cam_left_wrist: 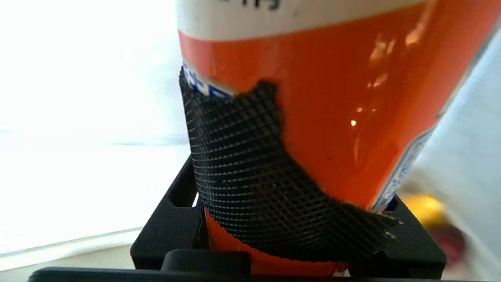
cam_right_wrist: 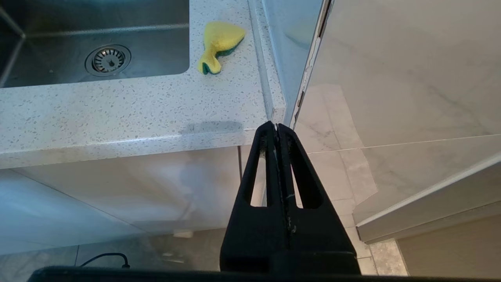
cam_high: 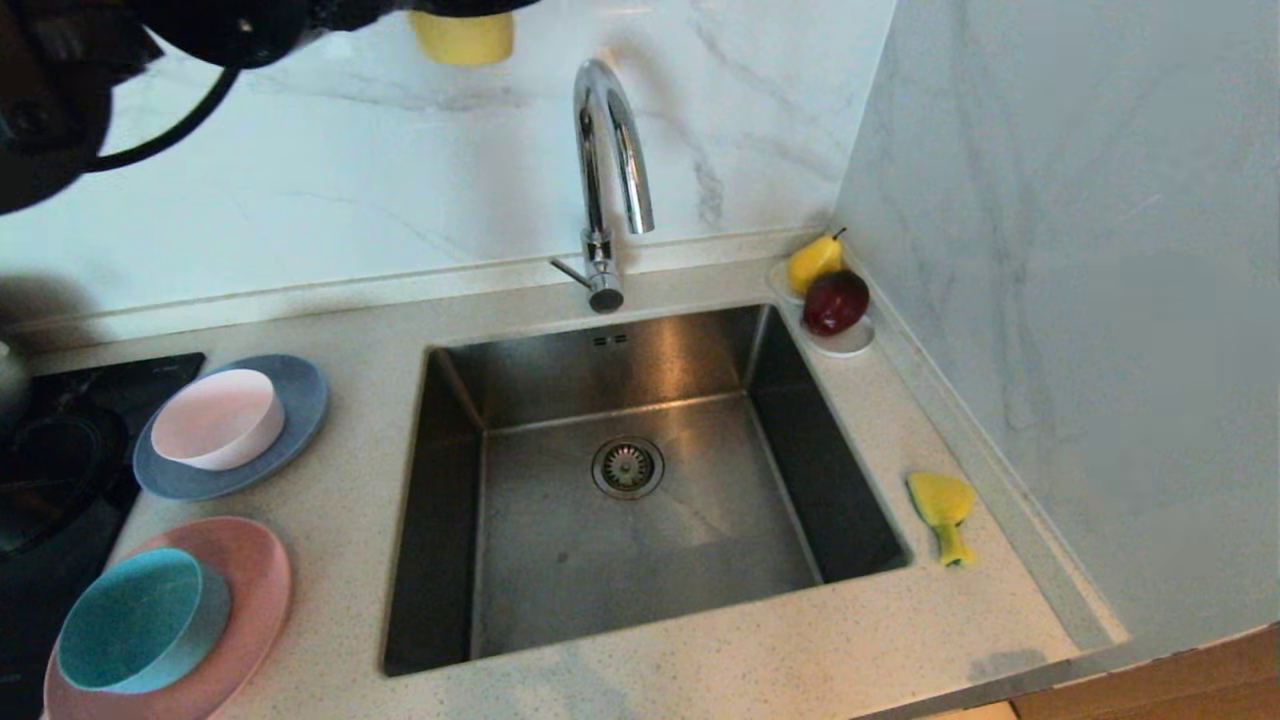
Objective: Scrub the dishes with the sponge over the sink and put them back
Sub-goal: Place the dish soap on the table
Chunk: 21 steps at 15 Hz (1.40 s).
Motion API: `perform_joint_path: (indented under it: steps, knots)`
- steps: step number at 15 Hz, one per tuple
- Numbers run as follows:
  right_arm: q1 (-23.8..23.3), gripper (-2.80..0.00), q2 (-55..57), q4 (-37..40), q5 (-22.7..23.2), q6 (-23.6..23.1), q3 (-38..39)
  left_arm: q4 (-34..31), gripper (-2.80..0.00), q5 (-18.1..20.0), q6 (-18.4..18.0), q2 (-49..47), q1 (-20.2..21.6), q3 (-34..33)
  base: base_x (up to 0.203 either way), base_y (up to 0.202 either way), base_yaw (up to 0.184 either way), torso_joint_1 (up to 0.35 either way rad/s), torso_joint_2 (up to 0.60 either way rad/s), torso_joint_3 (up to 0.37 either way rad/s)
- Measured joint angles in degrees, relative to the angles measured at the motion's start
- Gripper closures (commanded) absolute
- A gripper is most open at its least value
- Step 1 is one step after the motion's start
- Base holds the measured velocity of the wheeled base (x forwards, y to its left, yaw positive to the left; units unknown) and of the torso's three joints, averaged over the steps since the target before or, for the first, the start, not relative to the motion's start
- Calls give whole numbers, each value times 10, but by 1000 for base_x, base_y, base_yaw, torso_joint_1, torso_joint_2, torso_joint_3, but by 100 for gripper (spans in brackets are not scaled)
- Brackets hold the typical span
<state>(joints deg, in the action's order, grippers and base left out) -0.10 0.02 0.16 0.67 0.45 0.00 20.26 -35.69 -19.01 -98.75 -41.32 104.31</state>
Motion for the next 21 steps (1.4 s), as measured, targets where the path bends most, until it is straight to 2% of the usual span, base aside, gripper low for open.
perform_joint_path:
  steps: [2,4,7,10,13,16,21]
  knots:
    - [0,0,0,0,0,0,0,4,0,10,9,24,47,-17,0,0,0,0,0,0]
    - [0,0,0,0,0,0,0,3,0,14,29,42,112,-30,0,0,0,0,0,0]
    - [0,0,0,0,0,0,0,9,0,19,73,55,217,-51,0,0,0,0,0,0]
    - [0,0,0,0,0,0,0,35,0,21,126,53,311,-100,0,0,0,0,0,0]
    - [0,0,0,0,0,0,0,77,0,32,140,47,355,-167,0,0,0,0,0,0]
    - [0,0,0,0,0,0,0,128,0,38,146,20,402,-197,0,0,0,0,0,0]
    - [0,0,0,0,0,0,0,157,0,33,199,-48,423,-247,0,0,0,0,0,0]
